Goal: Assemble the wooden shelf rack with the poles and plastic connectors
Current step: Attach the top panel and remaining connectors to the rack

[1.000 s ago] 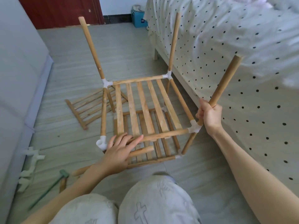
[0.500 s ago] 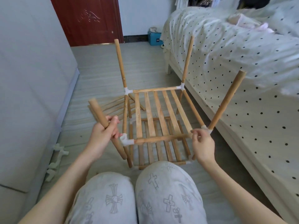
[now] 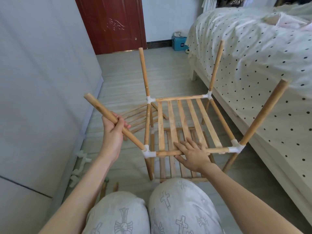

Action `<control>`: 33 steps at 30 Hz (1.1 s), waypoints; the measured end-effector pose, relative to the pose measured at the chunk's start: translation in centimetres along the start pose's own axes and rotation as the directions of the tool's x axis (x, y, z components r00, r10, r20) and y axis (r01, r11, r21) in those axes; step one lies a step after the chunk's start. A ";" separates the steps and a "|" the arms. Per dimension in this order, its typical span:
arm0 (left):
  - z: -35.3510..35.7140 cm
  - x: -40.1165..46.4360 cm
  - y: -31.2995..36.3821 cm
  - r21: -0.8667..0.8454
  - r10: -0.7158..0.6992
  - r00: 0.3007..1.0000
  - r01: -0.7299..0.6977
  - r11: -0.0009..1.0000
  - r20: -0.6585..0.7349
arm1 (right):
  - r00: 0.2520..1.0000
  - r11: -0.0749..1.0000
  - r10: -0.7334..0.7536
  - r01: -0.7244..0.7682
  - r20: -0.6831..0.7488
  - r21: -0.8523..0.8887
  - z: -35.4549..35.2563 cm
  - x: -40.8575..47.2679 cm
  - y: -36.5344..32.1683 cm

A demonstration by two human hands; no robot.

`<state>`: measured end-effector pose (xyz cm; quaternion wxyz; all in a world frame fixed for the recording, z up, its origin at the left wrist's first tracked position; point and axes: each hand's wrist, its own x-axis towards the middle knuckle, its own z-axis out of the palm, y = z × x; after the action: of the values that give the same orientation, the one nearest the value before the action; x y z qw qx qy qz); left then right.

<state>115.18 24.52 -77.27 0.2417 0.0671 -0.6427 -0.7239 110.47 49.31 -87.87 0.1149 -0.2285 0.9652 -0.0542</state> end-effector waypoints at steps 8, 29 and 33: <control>1.8 0.3 -0.4 0.110 0.054 0.993 -0.066 0.992 0.106 | 0.998 1.000 -0.003 0.004 -0.059 0.012 0.4 0.0 0.0; 3.4 -0.9 -0.5 0.024 -0.007 0.920 -0.002 1.000 0.393 | 0.996 1.000 -0.009 0.010 -0.084 0.004 1.1 0.3 0.3; 3.1 -0.8 -1.1 -0.021 -0.051 0.950 0.060 0.998 0.308 | 0.996 1.000 -0.008 0.008 -0.085 -0.001 1.1 0.3 0.3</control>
<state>114.31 27.67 -78.00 0.1195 -0.0319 -0.6592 -0.7417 110.33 49.34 -89.05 0.0735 -0.2299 0.9683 -0.0641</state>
